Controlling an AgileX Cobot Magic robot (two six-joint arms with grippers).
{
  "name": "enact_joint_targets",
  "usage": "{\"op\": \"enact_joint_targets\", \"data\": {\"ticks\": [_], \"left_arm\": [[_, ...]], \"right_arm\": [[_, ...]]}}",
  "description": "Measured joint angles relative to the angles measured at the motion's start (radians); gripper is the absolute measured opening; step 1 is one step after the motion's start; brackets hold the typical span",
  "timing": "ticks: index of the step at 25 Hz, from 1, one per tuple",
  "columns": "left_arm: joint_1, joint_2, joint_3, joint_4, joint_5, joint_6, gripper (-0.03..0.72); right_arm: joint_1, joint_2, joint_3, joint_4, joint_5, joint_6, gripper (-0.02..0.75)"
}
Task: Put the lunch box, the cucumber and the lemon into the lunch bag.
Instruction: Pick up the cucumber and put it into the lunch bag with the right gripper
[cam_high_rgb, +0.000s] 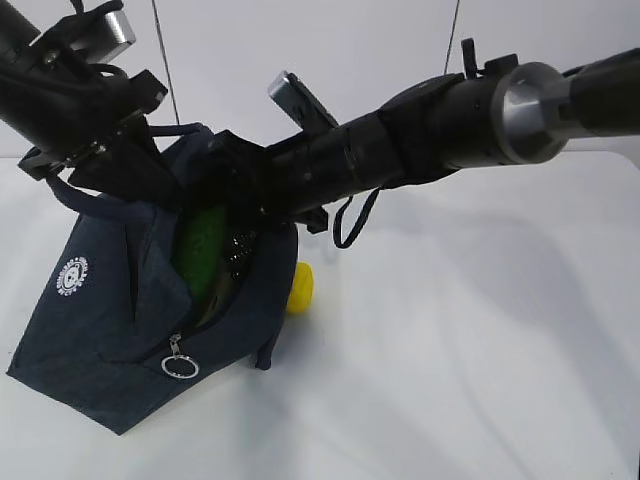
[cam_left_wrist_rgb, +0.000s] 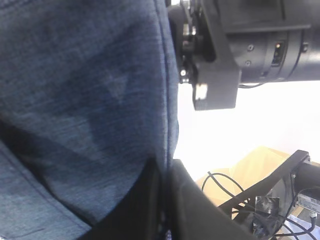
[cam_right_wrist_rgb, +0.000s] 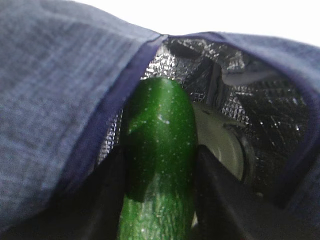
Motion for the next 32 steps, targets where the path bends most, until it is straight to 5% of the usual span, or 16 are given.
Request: {"op": "enact_joint_targets", "data": {"ticks": [11, 19, 32], "left_arm": [[0.0, 0.0, 0.0, -0.002, 0.0, 0.0, 0.003], [0.0, 0.0, 0.0, -0.002, 0.0, 0.0, 0.003], [0.0, 0.0, 0.0, -0.002, 0.0, 0.0, 0.003]], "right_arm": [[0.006, 0.033, 0.0, 0.048, 0.028, -0.055, 0.302], [0.006, 0.035, 0.0, 0.108, 0.085, -0.148, 0.459], [-0.004, 0.035, 0.0, 0.047, 0.216, -0.169, 0.475]]}}
